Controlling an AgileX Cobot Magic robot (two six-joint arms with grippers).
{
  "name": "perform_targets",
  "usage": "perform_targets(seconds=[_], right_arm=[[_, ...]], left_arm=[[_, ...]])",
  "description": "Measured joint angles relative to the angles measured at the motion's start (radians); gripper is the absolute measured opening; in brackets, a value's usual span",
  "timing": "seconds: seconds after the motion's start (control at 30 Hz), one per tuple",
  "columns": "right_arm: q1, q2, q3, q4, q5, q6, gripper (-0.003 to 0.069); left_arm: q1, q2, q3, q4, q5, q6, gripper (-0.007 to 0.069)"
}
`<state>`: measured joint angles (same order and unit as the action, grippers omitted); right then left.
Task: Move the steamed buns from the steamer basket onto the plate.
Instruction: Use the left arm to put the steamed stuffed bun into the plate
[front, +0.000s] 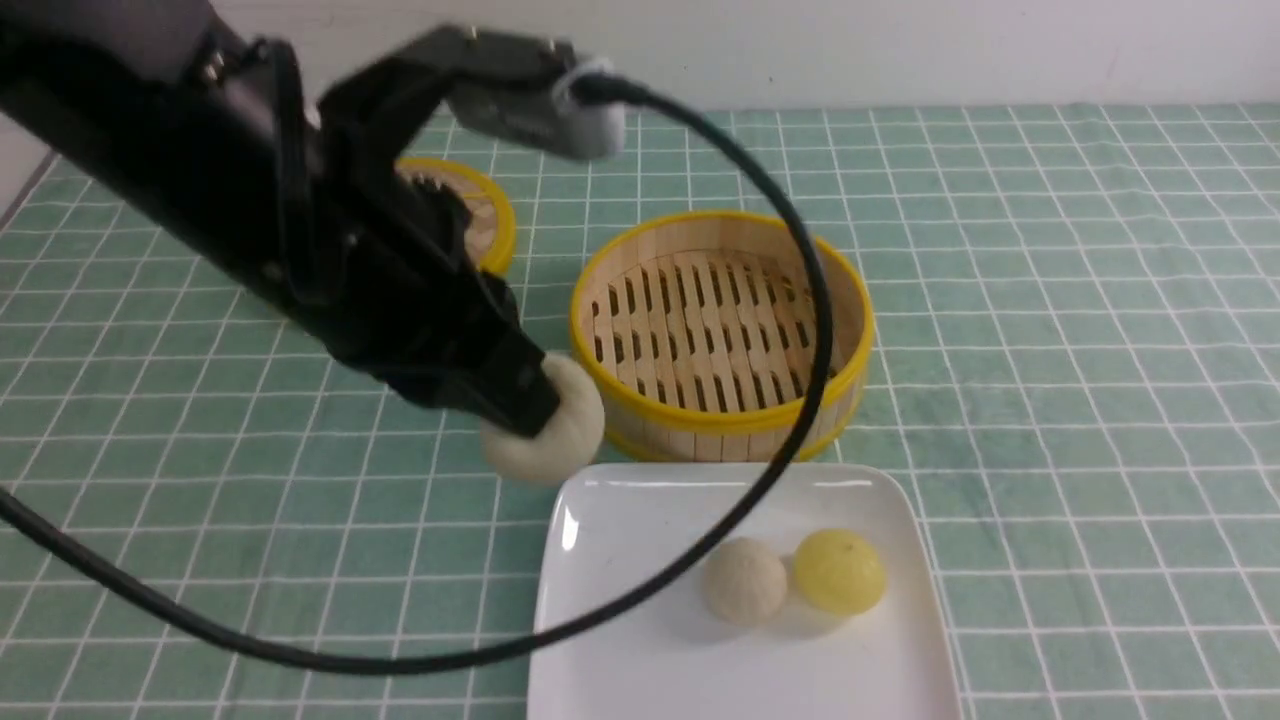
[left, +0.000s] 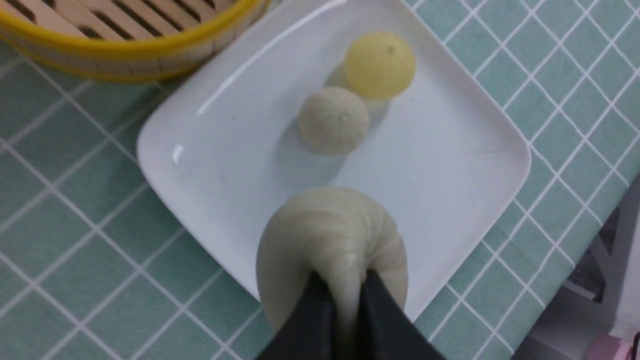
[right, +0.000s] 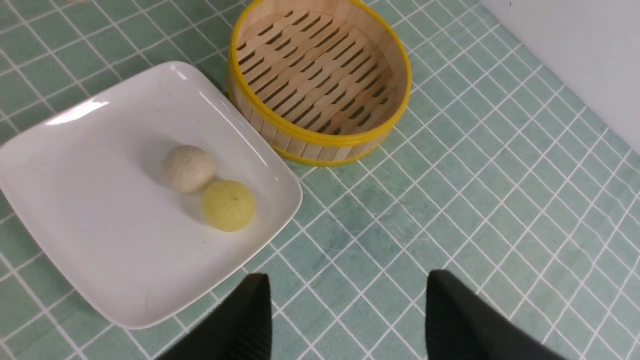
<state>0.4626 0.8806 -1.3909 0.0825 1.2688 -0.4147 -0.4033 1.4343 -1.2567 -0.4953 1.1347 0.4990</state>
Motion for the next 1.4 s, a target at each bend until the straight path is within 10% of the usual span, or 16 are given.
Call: perform_targets(seconds=[0.5,1.0,1.4], right_arm=[[0.0,0.001,0.146,0.01,-0.043,0.0,0.0421],[0.0,0.0,0.146,0.01,-0.045,0.024,0.0421],[0.0,0.0,0.146,-0.017,-0.044,0.024,0.0421]], left_arm=[[0.0,0.24,0.246,-0.288,-0.443,0.392,0.0031],[0.0,0.372,0.245,-0.42,-0.484,0.601,0.0055],[0.0,0.279,0.116,-0.366,-0.387,0.469,0.0548]])
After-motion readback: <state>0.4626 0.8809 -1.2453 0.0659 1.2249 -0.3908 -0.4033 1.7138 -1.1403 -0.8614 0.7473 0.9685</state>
